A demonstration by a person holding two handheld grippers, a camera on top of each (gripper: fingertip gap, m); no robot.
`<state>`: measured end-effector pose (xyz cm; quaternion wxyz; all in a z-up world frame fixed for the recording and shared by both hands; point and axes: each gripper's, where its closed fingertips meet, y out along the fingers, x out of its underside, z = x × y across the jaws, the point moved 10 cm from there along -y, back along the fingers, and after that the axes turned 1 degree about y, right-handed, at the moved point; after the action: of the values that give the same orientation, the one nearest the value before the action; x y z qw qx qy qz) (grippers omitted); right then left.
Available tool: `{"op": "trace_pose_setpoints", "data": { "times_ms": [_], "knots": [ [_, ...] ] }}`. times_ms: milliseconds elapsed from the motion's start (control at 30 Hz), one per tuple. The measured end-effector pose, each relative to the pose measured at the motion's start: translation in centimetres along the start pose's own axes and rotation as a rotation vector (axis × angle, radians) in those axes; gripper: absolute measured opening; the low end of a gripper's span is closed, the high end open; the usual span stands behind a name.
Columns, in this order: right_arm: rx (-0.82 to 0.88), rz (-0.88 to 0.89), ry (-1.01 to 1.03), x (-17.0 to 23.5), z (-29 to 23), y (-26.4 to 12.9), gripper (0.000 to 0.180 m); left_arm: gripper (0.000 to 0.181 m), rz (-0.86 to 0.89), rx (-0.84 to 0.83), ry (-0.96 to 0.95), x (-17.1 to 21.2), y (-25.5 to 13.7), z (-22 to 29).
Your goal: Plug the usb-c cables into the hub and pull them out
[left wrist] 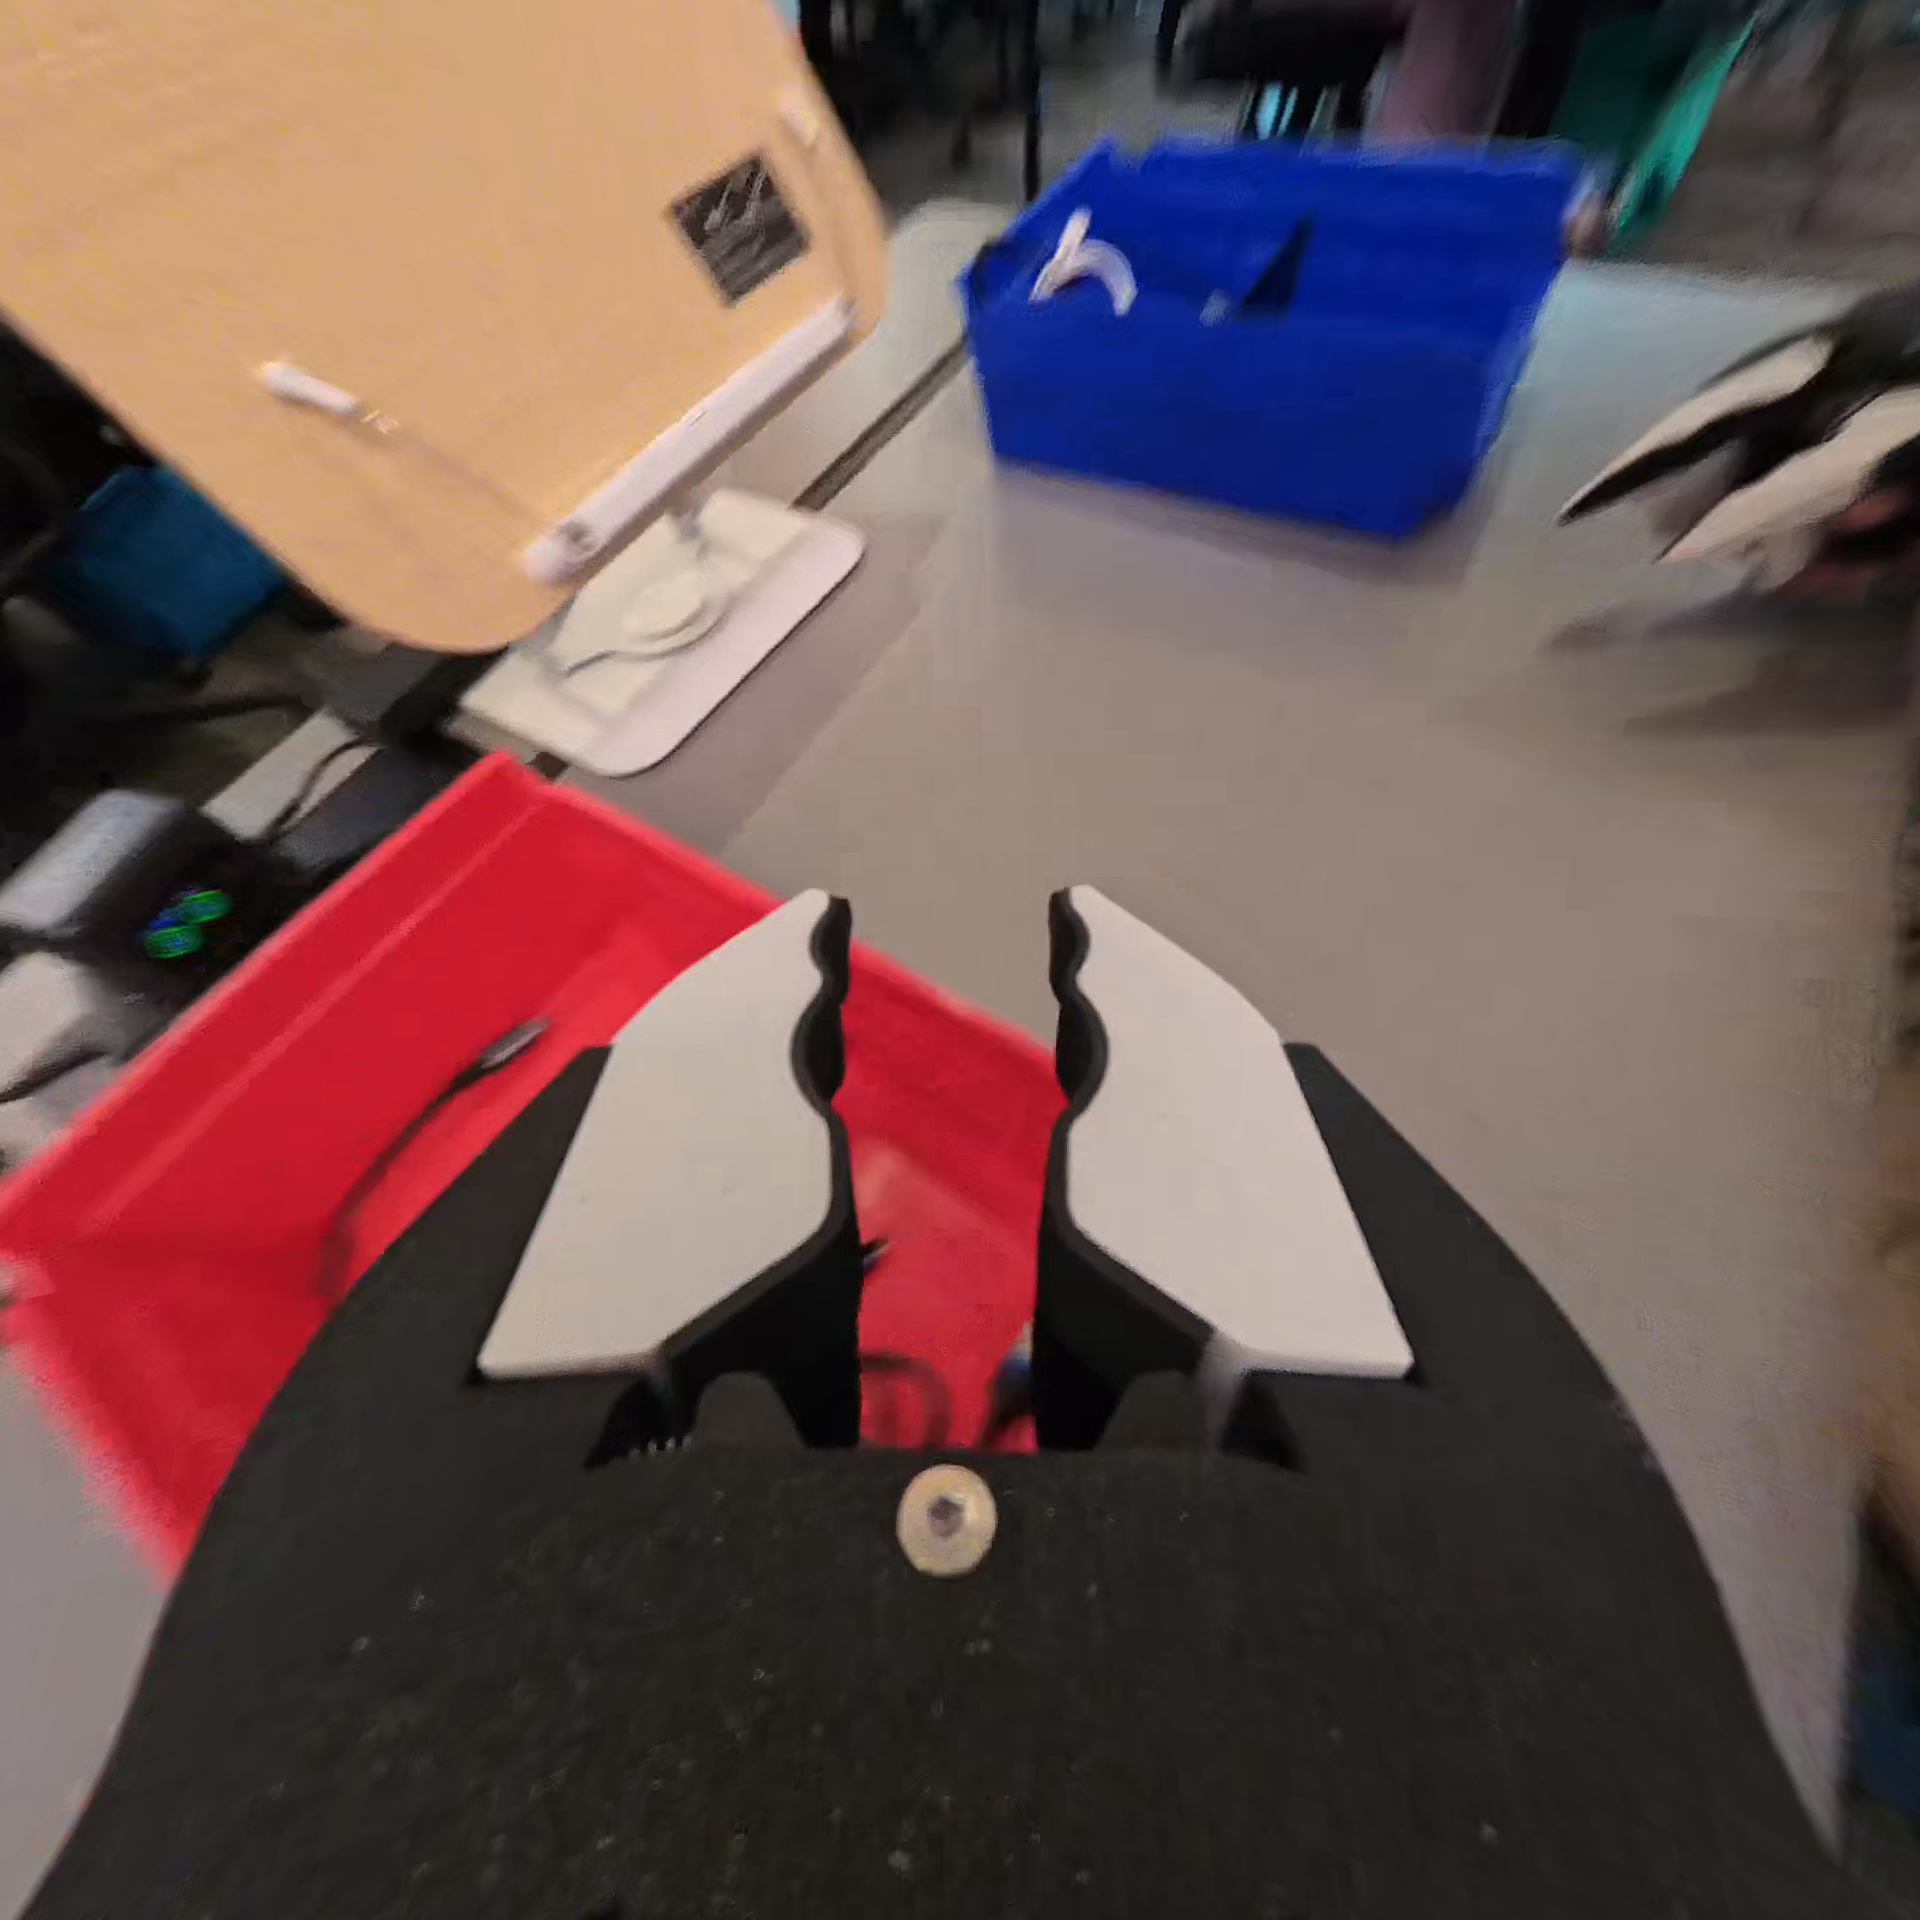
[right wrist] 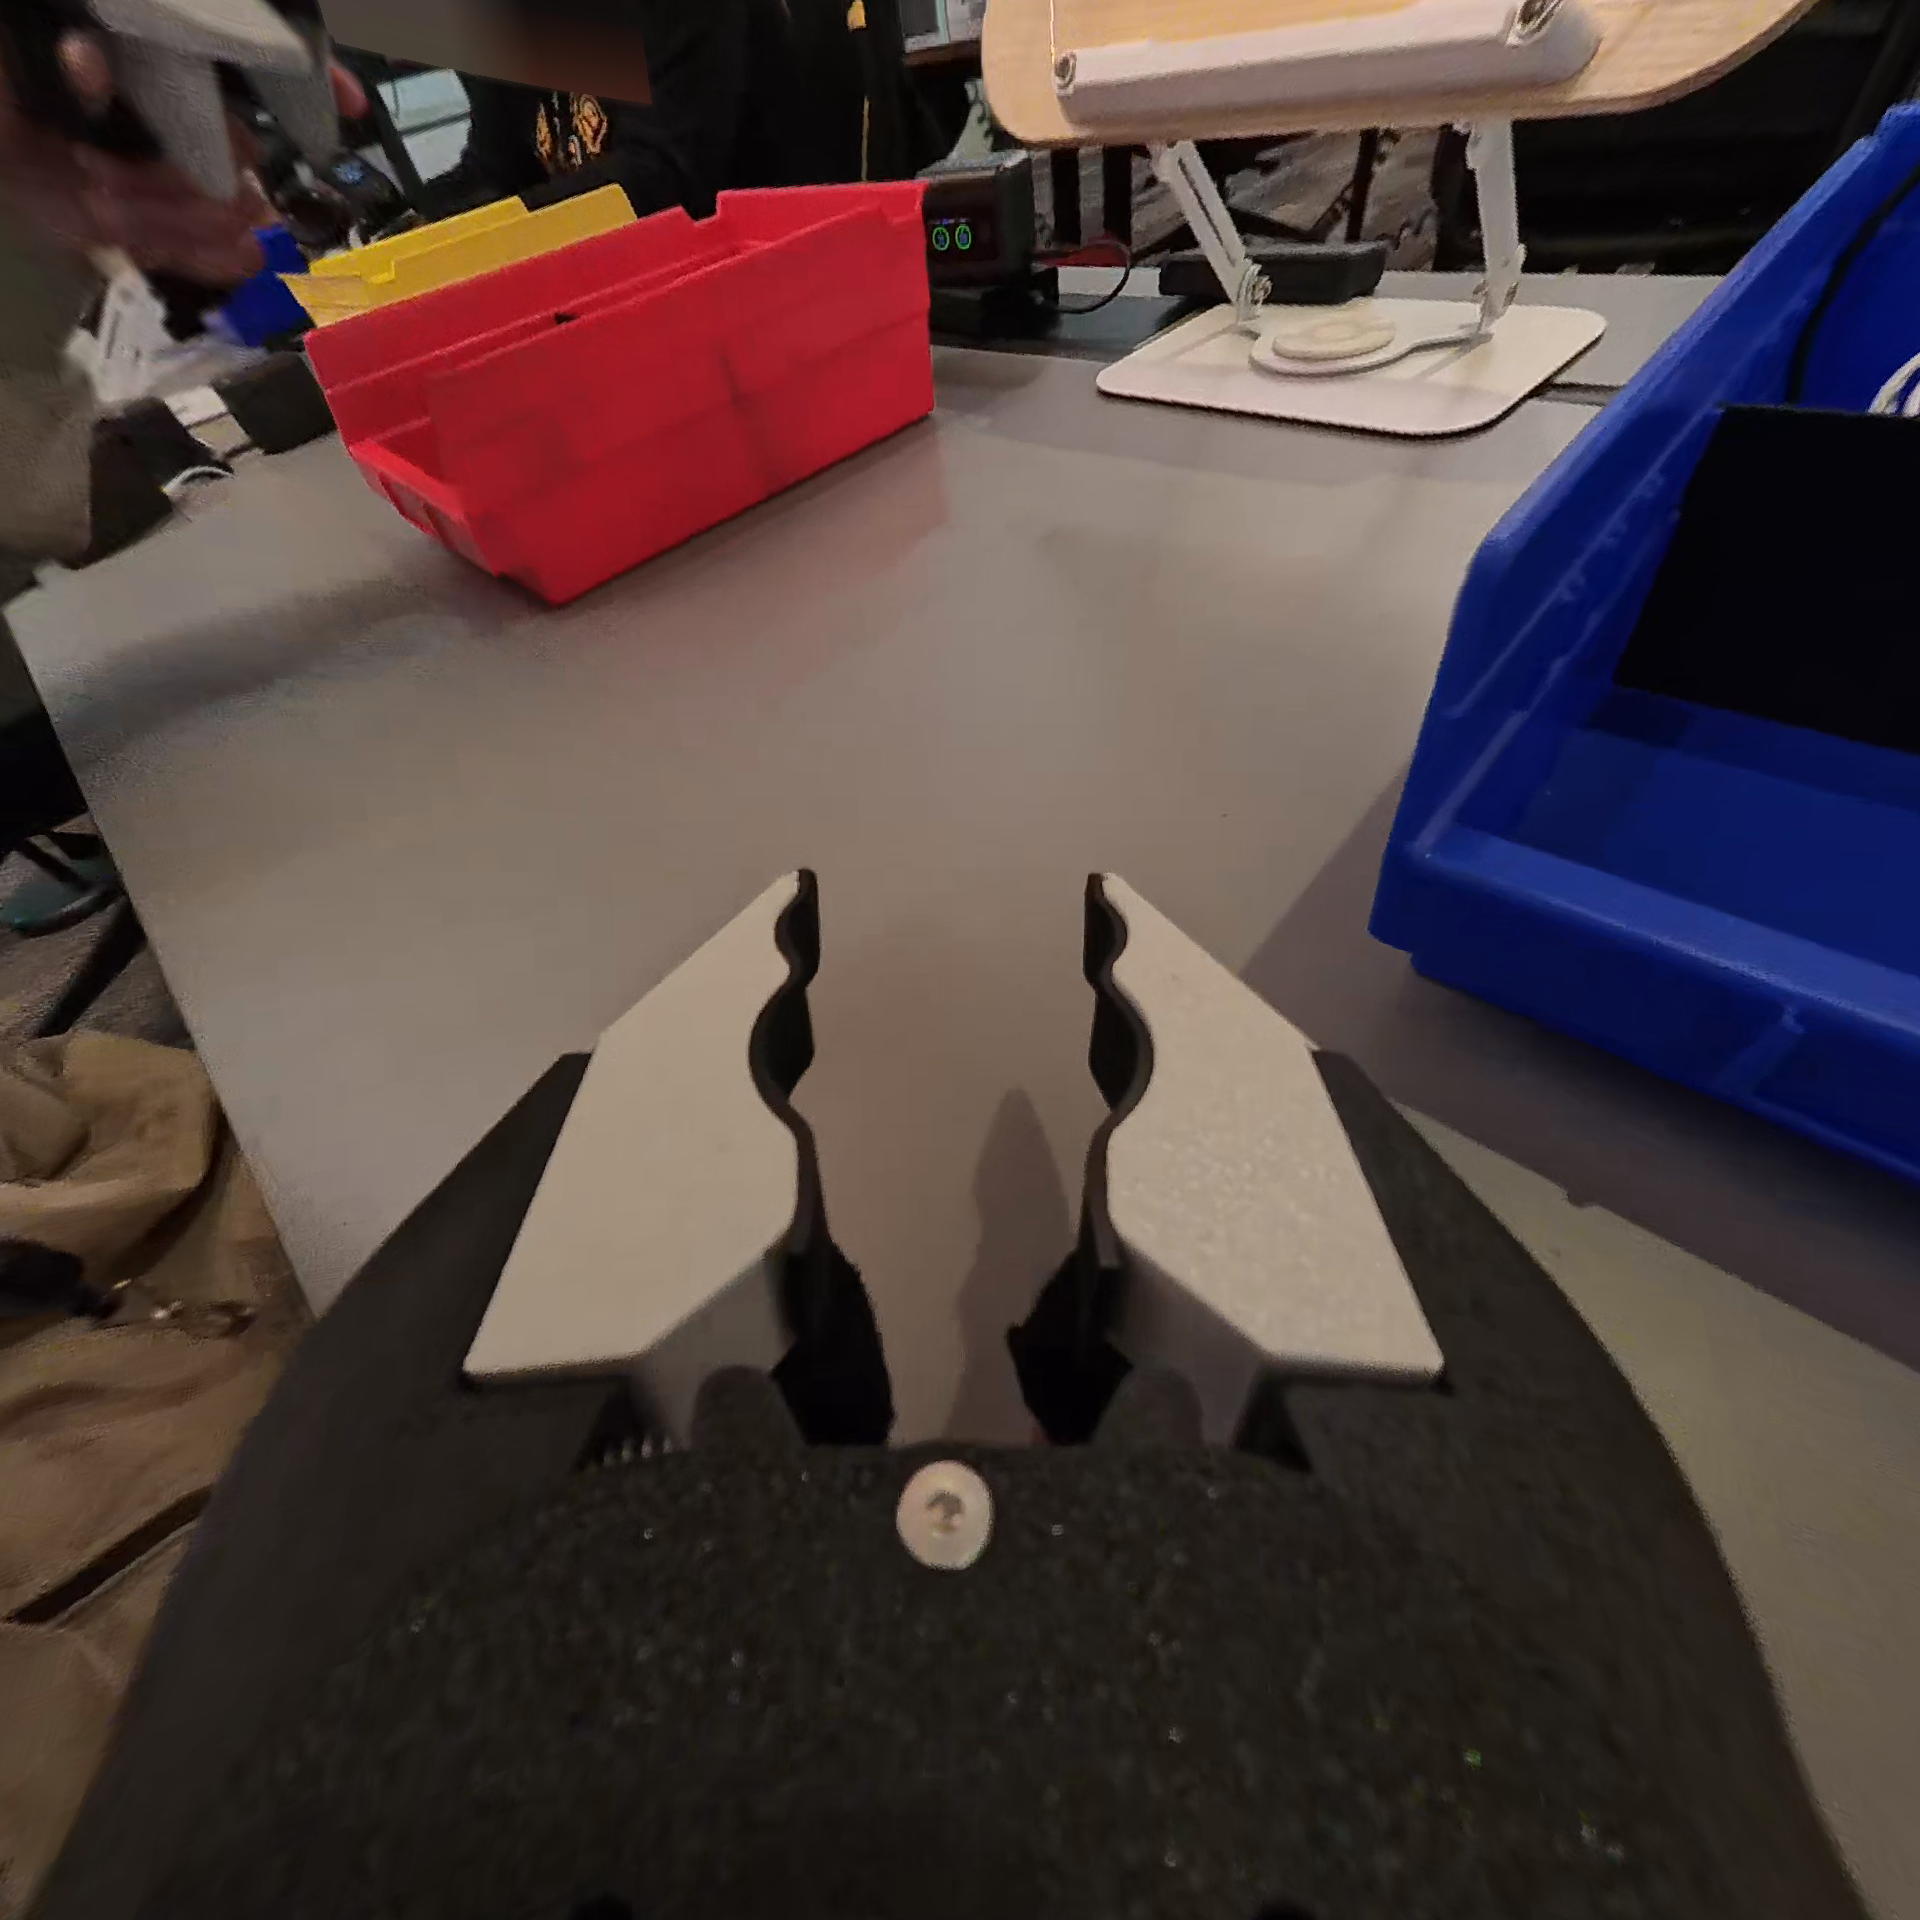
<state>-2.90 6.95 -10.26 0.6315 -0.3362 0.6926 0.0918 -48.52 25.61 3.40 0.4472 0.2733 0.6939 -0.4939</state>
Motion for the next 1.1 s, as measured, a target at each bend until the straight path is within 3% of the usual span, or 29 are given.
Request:
{"op": "trace_pose_setpoints", "data": {
  "times_ms": [200,300,433,567,833,900,1100],
  "knots": [
    [-0.074,0.052,0.104,-0.7,1.1,1.1,0.051,0.037,-0.634,-0.13,0.34,0.9,4.1,-12.1],
    [-0.082,0.051,0.124,-0.9,1.6,1.6,0.051,0.041,-0.851,-0.018,0.348,3.4,7.8,-16.3],
    [-0.056,0.053,0.133,-1.0,2.3,1.8,0.051,0.044,-0.941,0.224,0.242,5.4,11.7,-17.8],
    [-0.063,0.081,0.189,-1.0,2.9,1.6,0.05,0.042,-0.999,0.341,0.27,6.3,14.0,-17.0],
    [-0.1,0.075,0.202,-0.9,2.6,1.7,0.05,0.037,-1.072,0.371,0.277,8.5,16.0,-15.9],
    [-0.104,0.069,0.193,-0.9,2.4,1.7,0.05,0.022,-1.066,0.389,0.294,8.5,16.1,-15.8],
    [-0.111,0.071,0.178,-1.0,2.0,1.4,0.049,0.022,-1.05,0.318,0.341,7.1,15.2,-15.7]
  ]
}}
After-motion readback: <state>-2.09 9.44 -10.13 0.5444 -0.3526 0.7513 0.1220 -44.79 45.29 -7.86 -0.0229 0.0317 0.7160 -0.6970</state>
